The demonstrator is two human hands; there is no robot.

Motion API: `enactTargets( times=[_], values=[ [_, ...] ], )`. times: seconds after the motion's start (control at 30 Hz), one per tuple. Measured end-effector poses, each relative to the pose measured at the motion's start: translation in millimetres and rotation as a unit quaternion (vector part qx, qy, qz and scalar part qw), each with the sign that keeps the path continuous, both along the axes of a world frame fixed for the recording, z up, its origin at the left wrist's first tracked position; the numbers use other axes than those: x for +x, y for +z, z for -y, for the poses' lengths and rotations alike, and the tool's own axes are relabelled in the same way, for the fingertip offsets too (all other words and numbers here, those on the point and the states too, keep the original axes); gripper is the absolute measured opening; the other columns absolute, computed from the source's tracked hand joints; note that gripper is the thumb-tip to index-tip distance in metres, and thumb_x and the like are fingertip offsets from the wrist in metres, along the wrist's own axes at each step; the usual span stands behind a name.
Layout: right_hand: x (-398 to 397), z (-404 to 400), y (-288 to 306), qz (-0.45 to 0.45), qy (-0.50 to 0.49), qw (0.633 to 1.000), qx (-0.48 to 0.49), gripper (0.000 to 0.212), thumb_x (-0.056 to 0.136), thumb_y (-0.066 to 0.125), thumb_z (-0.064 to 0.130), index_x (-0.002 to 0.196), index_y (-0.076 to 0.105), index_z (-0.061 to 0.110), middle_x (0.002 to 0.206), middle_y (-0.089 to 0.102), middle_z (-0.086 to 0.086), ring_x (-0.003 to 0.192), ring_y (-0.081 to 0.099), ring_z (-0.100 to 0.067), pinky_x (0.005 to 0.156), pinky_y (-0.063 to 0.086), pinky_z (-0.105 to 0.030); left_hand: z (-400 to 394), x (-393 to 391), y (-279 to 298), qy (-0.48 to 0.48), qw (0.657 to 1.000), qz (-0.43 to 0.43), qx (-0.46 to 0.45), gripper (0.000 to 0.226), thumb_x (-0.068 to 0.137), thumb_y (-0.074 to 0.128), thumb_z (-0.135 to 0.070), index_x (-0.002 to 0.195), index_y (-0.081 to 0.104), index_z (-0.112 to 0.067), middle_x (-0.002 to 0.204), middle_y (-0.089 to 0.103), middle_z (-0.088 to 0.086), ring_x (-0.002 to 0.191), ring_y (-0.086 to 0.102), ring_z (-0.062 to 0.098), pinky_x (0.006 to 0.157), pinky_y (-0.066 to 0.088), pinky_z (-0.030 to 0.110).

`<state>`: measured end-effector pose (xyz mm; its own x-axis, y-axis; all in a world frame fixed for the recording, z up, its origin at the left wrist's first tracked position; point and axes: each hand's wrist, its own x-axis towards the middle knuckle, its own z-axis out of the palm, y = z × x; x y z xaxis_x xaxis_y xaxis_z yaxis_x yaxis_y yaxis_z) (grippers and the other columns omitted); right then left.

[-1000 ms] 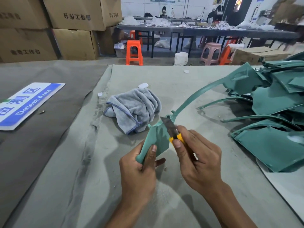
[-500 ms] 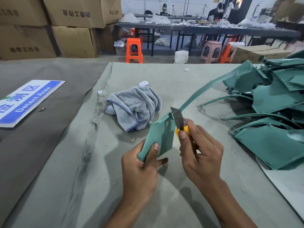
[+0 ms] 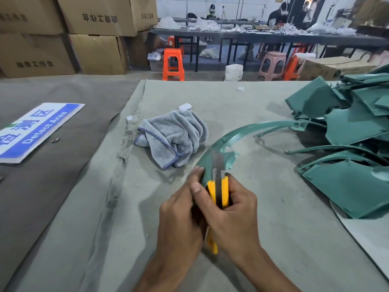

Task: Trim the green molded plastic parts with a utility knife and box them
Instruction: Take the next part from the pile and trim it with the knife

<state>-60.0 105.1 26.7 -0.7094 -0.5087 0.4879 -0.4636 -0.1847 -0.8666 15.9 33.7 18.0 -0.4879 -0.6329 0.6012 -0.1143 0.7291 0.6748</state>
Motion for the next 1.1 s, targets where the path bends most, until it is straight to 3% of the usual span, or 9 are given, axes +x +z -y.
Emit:
enactTargets(
  times=[0.17, 0.27, 0.33, 0.4, 0.47, 0.53, 0.6, 0.77, 1.1],
  values=[
    [-10.0, -1.9, 5.0, 0.042, -0.065, 0.996, -0.046, 0.038, 0.087, 0.074, 0.021, 0.063, 0.047, 0.01, 0.048, 0.046, 0.0, 0.042, 0.04, -0.008, 0.041, 0.039, -0.022, 0.8, -5.3, -0.4, -0.084, 0.994, -0.065, -0.01, 0.065, 0.077, 0.058, 0.007, 0.141, 0.057, -0.003, 0.155, 0.049, 0.003, 0.148, 0.039, 0.019, 0.117, 0.04, 0.04],
    [-20.4, -6.0, 8.4, 0.073, -0.122, 0.985, -0.095, 0.038, 0.09, 0.072, 0.019, 0.06, 0.048, 0.017, 0.046, 0.051, 0.005, 0.038, 0.051, -0.01, 0.04, 0.042, -0.02, -4.7, -5.2, 1.6, -0.135, 0.986, -0.092, 0.027, 0.075, 0.082, 0.057, -0.013, 0.154, 0.039, -0.008, 0.169, 0.021, 0.002, 0.157, 0.018, 0.024, 0.121, 0.032, 0.045],
    [-25.1, -8.8, 9.5, 0.08, -0.117, 0.984, -0.111, 0.039, 0.094, 0.072, 0.02, 0.061, 0.052, 0.017, 0.047, 0.057, -0.006, 0.037, 0.057, -0.021, 0.039, 0.044, -0.023, -7.8, -5.5, 4.5, -0.159, 0.964, -0.147, 0.154, 0.077, 0.089, 0.057, -0.024, 0.16, 0.028, -0.016, 0.169, 0.022, -0.005, 0.155, 0.023, 0.017, 0.115, 0.039, 0.044],
    [-27.0, -10.2, 9.1, 0.082, -0.079, 0.988, -0.105, 0.042, 0.096, 0.074, 0.018, 0.062, 0.052, 0.007, 0.047, 0.055, -0.013, 0.036, 0.057, -0.022, 0.039, 0.044, -0.023, -6.2, -4.9, 7.6, -0.152, 0.92, -0.201, 0.3, 0.07, 0.089, 0.061, -0.039, 0.154, 0.039, -0.024, 0.152, 0.05, -0.009, 0.138, 0.051, 0.013, 0.098, 0.052, 0.028],
    [-25.6, -9.4, 6.7, 0.082, -0.041, 0.992, -0.088, 0.043, 0.095, 0.076, 0.018, 0.062, 0.051, 0.003, 0.048, 0.053, -0.016, 0.035, 0.057, -0.022, 0.038, 0.043, -0.022, 0.9, -4.7, 10.7, -0.138, 0.877, -0.203, 0.412, 0.045, 0.083, 0.068, -0.048, 0.121, 0.07, -0.025, 0.114, 0.074, 0.002, 0.097, 0.071, 0.026, 0.068, 0.055, 0.024],
    [-21.6, -7.6, 4.7, 0.082, 0.009, 0.994, -0.072, 0.041, 0.093, 0.077, 0.024, 0.061, 0.053, 0.013, 0.048, 0.054, -0.011, 0.036, 0.056, -0.02, 0.038, 0.044, -0.022, 5.0, -3.2, 13.4, -0.129, 0.859, -0.204, 0.452, 0.021, 0.084, 0.071, -0.041, 0.09, 0.079, -0.022, 0.083, 0.076, 0.003, 0.068, 0.07, 0.02, 0.051, 0.05, 0.021],
    [-20.6, -6.5, 2.9, 0.076, 0.071, 0.993, -0.054, 0.04, 0.094, 0.076, 0.034, 0.064, 0.056, 0.016, 0.05, 0.056, -0.008, 0.038, 0.055, -0.019, 0.04, 0.044, -0.021, 6.0, -2.1, 16.3, -0.11, 0.849, -0.225, 0.465, 0.015, 0.086, 0.069, -0.035, 0.084, 0.079, -0.024, 0.073, 0.074, 0.002, 0.055, 0.066, 0.013, 0.043, 0.046, 0.022],
    [-44.8, -14.1, 0.0, -0.034, 0.102, 0.994, -0.012, 0.059, 0.103, 0.059, 0.052, 0.074, 0.066, 0.0, 0.055, 0.06, -0.001, 0.041, 0.059, -0.018, 0.043, 0.046, -0.025, 16.3, 0.2, 21.7, -0.052, 0.788, -0.302, 0.534, 0.019, 0.086, 0.067, -0.032, 0.092, 0.066, -0.014, 0.066, 0.062, 0.001, 0.045, 0.048, 0.011, 0.036, 0.032, 0.02],
    [-60.1, -23.5, 1.0, -0.168, 0.22, 0.957, 0.085, 0.051, 0.108, 0.053, 0.048, 0.076, 0.064, 0.01, 0.058, 0.05, 0.001, 0.044, 0.051, -0.022, 0.041, 0.036, -0.04, 16.5, 4.8, 25.8, -0.115, 0.753, -0.278, 0.585, 0.018, 0.094, 0.059, -0.025, 0.085, 0.06, -0.01, 0.053, 0.051, -0.001, 0.033, 0.031, 0.006, 0.036, 0.019, 0.02]
  ],
)
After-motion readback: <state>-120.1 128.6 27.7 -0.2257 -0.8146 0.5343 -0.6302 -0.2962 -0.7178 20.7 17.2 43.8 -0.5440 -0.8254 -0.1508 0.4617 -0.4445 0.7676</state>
